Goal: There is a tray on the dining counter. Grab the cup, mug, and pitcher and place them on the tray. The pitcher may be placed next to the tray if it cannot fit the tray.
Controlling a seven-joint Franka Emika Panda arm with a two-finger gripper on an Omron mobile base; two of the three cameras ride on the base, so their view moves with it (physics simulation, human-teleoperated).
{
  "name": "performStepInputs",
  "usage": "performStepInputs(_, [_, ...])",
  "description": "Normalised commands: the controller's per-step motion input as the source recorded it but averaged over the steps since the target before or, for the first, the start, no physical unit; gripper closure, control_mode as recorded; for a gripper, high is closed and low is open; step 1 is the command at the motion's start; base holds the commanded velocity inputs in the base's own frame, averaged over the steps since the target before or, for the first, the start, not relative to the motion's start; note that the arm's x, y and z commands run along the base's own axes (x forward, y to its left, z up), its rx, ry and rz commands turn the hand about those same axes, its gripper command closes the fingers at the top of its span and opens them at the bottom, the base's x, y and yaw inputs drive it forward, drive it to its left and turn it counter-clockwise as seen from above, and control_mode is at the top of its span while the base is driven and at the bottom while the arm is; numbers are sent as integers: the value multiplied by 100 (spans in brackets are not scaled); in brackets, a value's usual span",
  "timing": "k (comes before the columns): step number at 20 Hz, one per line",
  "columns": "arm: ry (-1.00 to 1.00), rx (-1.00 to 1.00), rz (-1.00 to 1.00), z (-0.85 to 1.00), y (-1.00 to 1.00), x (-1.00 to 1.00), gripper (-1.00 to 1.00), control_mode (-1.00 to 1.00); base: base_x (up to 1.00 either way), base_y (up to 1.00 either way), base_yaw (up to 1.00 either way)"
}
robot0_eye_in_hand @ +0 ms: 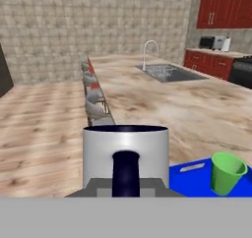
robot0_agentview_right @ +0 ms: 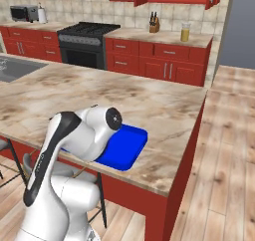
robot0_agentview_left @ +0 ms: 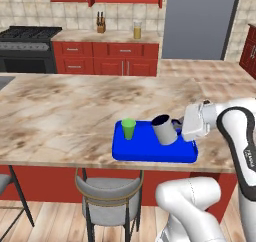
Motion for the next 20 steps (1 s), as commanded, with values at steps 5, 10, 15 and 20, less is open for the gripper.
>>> performStepInputs(5, [0,9,6,-34,0,52,100,-100,0,0,0])
performStepInputs(10, [0,8,8,-17,13,59,100,-100,0,0,0])
performStepInputs(15, [2,2,10,-11,0,49,100,-100,0,0,0])
performStepInputs(20, [3,0,12,-28,0,47,100,-100,0,0,0])
